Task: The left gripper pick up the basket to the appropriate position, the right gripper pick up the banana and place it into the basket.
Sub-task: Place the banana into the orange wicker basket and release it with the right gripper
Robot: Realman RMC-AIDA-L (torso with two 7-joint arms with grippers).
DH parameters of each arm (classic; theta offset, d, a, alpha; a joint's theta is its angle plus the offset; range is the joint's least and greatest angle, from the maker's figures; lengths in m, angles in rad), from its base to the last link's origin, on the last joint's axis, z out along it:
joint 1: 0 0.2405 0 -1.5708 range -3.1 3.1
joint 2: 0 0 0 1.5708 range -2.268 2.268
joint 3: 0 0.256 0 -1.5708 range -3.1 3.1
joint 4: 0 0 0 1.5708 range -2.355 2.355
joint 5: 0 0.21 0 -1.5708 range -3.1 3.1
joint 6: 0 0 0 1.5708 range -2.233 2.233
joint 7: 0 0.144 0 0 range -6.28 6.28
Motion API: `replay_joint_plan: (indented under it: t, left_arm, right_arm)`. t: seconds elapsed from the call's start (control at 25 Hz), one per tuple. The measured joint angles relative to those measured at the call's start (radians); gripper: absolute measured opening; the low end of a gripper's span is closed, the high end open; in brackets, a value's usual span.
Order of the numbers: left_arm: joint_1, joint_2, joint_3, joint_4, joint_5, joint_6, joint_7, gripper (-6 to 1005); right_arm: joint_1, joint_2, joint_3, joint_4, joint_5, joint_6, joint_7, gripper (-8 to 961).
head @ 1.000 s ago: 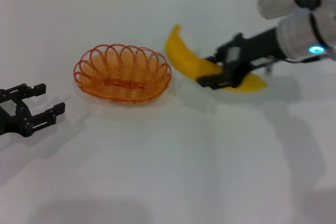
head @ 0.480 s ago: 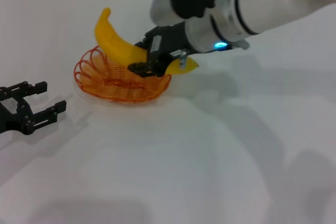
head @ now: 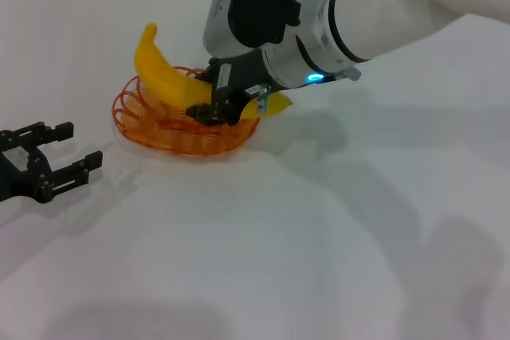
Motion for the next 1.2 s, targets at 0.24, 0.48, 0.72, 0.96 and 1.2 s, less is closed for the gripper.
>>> replay_joint_plan:
  t: [0.24,0.48,0.72,0.96,1.2]
  left_arm:
    - [0.0,-0.001,0.0,-0.001,0.0,0.0,0.001,678]
    - [-0.001,-0.001,0.0,-0.002,0.0,0.0,0.001,678]
    - [-0.001,0.0,0.0,-0.008,0.001,0.0,0.002,678]
    - [0.003,0.0,0.0,-0.011,0.001,0.0,0.004,678]
    - [0.009,-0.001,-0.004,-0.011,0.001,0.0,0.013,678]
  right_arm:
    - [0.002,0.002,-0.013,0.001,0.0,0.016,0.001,543]
    - [0.003,0.001,-0.015,0.001,0.001,0.02,0.002,552]
    - [-0.012,0.001,-0.016,-0.042,0.012,0.009,0.001,777]
    - [-0.112,-0.007,0.055,-0.197,0.059,-0.135,-0.073,774]
    - [-0.197,-0.008,0.231,-0.233,0.18,-0.324,-0.253,771]
